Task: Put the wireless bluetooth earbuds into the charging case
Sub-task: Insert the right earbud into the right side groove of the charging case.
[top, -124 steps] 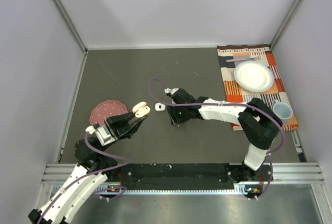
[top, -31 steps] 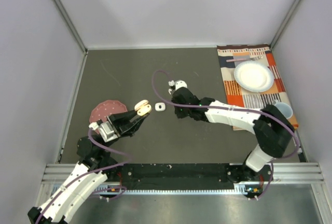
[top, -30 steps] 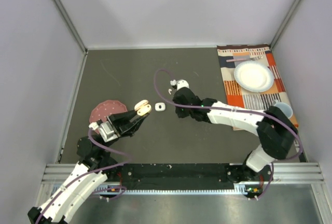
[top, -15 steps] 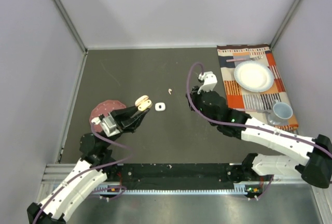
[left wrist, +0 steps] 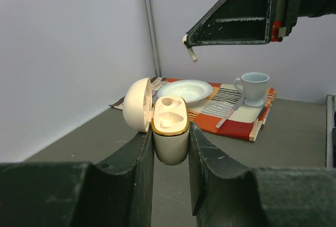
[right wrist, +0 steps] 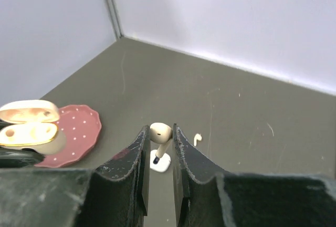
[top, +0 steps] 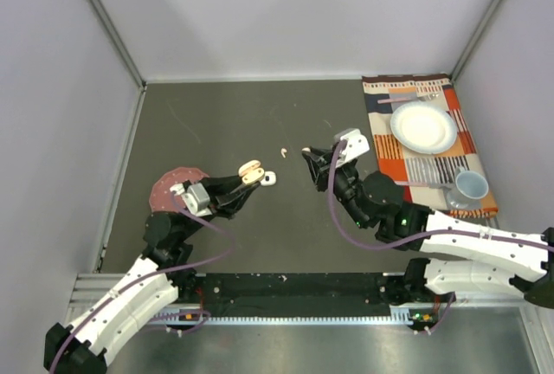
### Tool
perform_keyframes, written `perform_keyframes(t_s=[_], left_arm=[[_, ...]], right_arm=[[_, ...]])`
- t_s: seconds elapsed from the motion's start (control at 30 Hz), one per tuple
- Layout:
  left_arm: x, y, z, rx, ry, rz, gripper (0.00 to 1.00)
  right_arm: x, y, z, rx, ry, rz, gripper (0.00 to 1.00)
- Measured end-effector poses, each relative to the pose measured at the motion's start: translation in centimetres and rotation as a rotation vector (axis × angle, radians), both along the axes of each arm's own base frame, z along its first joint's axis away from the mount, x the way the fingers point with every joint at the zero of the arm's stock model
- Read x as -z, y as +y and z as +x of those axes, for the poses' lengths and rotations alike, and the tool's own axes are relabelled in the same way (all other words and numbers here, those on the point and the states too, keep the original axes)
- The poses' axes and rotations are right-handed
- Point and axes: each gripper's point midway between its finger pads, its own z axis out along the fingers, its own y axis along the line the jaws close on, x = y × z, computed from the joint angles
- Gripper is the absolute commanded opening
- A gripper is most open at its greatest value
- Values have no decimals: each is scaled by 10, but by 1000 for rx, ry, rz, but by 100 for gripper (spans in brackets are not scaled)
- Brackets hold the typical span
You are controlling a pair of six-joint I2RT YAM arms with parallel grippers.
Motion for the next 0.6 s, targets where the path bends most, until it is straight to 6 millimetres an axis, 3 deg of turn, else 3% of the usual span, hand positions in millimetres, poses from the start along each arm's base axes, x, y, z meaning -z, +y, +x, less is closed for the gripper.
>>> perform_keyframes(t_s=[0.17,0.6], left_arm=[[3,-3,-2,20,1,13,0],[17,-11,-2,60,37,57,0]], right_arm=[[-24,14,-19,-73,-115,-10,0],[-36,55,-50,-283,-166,-38,0]])
